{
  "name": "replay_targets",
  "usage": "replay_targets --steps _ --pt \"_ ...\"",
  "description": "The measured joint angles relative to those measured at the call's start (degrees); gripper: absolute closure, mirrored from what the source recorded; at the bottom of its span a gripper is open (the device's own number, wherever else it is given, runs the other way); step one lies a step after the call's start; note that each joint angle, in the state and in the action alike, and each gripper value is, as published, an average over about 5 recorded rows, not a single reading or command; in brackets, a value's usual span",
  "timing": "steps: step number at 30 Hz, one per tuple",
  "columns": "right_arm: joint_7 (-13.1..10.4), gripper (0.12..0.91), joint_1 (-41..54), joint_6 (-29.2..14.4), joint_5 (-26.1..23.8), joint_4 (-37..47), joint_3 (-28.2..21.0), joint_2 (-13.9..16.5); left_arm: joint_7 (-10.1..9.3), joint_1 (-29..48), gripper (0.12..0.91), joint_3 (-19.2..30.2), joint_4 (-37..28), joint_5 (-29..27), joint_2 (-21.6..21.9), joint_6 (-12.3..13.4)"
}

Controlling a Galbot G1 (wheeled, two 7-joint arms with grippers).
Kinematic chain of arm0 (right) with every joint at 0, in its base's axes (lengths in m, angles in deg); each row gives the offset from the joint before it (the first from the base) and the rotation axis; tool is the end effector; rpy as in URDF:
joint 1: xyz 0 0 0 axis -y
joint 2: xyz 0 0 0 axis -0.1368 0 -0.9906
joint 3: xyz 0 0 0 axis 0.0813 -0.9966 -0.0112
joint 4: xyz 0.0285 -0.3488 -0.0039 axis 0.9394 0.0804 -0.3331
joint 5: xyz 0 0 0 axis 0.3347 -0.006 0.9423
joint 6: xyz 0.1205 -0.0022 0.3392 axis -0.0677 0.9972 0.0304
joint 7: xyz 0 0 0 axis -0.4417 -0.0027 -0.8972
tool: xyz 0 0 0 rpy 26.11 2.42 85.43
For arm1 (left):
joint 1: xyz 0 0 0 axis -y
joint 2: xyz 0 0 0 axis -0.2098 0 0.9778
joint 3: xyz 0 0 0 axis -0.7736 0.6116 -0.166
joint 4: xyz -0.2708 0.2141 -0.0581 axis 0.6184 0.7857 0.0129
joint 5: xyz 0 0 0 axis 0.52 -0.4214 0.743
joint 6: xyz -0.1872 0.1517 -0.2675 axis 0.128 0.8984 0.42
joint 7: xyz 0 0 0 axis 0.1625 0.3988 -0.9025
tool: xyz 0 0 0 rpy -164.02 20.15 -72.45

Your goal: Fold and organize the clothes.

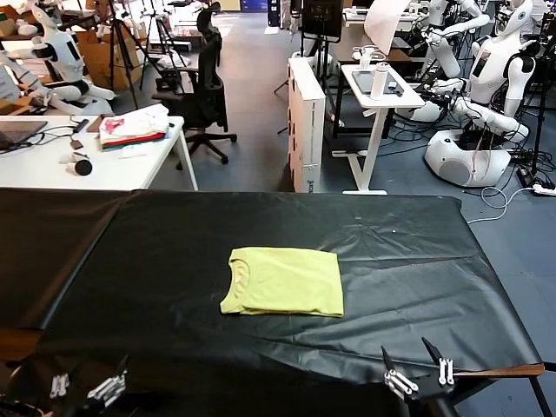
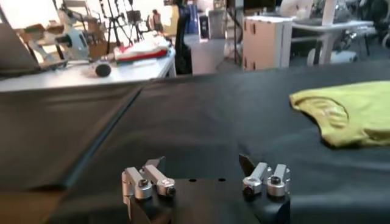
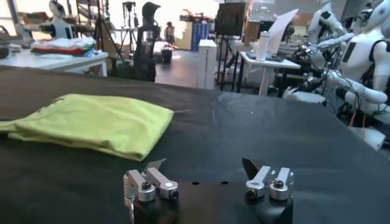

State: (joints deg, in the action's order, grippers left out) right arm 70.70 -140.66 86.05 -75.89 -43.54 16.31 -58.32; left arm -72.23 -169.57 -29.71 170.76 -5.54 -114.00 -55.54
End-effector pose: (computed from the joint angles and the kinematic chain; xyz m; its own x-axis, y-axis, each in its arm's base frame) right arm 0.0651 -0.0684 -0.2717 -0.9418 -0.0757 0.3276 -0.1279 0.9818 -0.1407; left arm 0.0519 0.1426 -0.2438 -0.8926 -0.0530 0.4477 -0.0172 0.9963 0.0837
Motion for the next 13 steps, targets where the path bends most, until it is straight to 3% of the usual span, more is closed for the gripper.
replay_targets --steps 8,13 --pt "-3.1 0.118 -4.8 -1.0 -2.1 -0.7 -2.2 -0.6 0.14 -1.3 0.123 -0.3 0.4 1.2 -0.2 -1.0" --pt "-3.6 0.118 -6.8 -1.1 -2.3 -1.2 -2.8 -0.7 0.33 -1.3 0.123 -0.2 0.4 1.3 -0.1 -1.2"
